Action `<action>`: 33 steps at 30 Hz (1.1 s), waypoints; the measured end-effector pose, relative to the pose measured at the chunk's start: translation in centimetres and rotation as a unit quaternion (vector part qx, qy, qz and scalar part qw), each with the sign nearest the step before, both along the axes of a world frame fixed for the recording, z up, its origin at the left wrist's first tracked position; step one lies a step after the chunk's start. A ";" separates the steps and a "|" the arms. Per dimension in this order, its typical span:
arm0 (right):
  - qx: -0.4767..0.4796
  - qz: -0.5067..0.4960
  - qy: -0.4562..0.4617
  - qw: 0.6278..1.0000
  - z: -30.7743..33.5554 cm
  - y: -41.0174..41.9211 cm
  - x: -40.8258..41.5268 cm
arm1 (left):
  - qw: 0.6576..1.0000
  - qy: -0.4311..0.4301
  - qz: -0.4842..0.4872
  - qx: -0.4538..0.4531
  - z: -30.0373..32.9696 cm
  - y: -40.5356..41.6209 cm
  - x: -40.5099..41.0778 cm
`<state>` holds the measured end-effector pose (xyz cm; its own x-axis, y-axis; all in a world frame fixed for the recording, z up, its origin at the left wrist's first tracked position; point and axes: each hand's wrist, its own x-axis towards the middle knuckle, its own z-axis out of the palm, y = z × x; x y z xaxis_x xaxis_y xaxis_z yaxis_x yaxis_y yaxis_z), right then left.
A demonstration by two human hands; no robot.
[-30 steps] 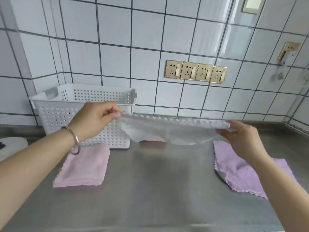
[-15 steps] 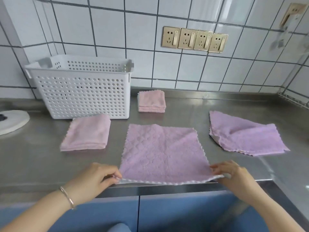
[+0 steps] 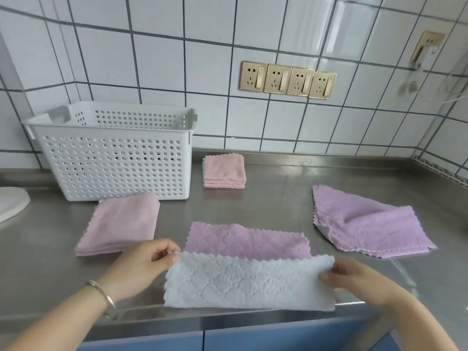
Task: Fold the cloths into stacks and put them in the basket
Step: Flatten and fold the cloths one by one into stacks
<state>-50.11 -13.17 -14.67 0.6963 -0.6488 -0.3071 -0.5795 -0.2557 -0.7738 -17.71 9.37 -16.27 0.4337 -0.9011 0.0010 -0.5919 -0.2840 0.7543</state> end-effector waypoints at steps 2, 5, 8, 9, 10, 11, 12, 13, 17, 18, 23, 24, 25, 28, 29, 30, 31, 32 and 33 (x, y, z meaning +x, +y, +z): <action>0.018 -0.073 -0.056 0.996 -0.7 -1.0 1.6 | 0.998 -0.027 0.058 -0.025 -0.2 -2.6 0.1; -0.027 -0.144 -0.069 0.987 -1.9 -1.8 4.2 | 0.995 -0.045 0.091 0.016 -0.2 -6.4 0.2; -0.096 -0.189 -0.027 0.977 -3.0 -2.9 6.0 | 0.987 -0.092 0.114 0.058 -0.9 -9.5 0.7; -0.114 -0.203 -0.017 0.973 -3.2 -3.1 6.5 | 0.984 -0.112 0.122 0.073 -1.2 -10.2 0.9; -0.125 -0.218 -0.011 0.968 -3.4 -3.4 6.8 | 0.979 -0.133 0.128 0.087 -1.5 -10.9 1.1; -0.131 -0.231 -0.009 0.964 -3.6 -3.6 7.1 | 0.974 -0.153 0.134 0.099 -1.7 -11.5 1.2; -0.133 -0.243 -0.010 0.961 -3.8 -3.7 7.3 | 0.969 -0.170 0.142 0.108 -1.9 -11.9 1.3; -0.137 -0.248 -0.012 0.959 -3.8 -3.7 7.5 | 0.966 -0.179 0.151 0.114 -2.1 -12.1 1.4; -0.146 -0.265 0.011 0.953 -3.6 -3.5 7.8 | 0.962 -0.188 0.162 0.117 -3.1 -13.0 2.1; -0.149 -0.267 0.018 0.952 -3.5 -3.5 7.9 | 0.962 -0.187 0.163 0.118 -3.3 -13.1 2.2; -0.164 -0.274 0.070 0.945 -3.9 -3.5 8.4 | 0.956 -0.214 0.165 0.110 -4.2 -13.7 2.5; -0.163 -0.277 0.078 0.944 -3.9 -3.5 8.6 | 0.954 -0.224 0.165 0.111 -4.4 -13.7 2.5; -0.165 -0.280 0.085 0.942 -3.9 -3.5 8.7 | 0.952 -0.232 0.165 0.111 -4.4 -13.9 2.6; -0.168 -0.296 0.082 0.937 -3.9 -3.4 8.8 | 0.951 -0.238 0.164 0.110 -4.3 -14.1 2.6; -0.167 -0.304 0.067 0.935 -3.9 -3.2 8.8 | 0.952 -0.235 0.167 0.107 -4.0 -14.1 2.4; -0.170 -0.314 0.049 0.933 -3.8 -2.9 8.7 | 0.950 -0.239 0.168 0.107 -3.7 -13.9 2.1; -0.182 -0.320 0.039 0.929 -3.7 -2.6 8.5 | 0.945 -0.259 0.168 0.104 -3.3 -13.7 1.7; -0.203 -0.320 0.039 0.925 -3.8 -2.2 8.3 | 0.936 -0.296 0.161 0.104 -3.1 -13.5 1.1; -0.226 -0.318 0.050 0.919 -3.8 -1.8 8.1 | 0.926 -0.335 0.148 0.097 -2.8 -13.3 0.3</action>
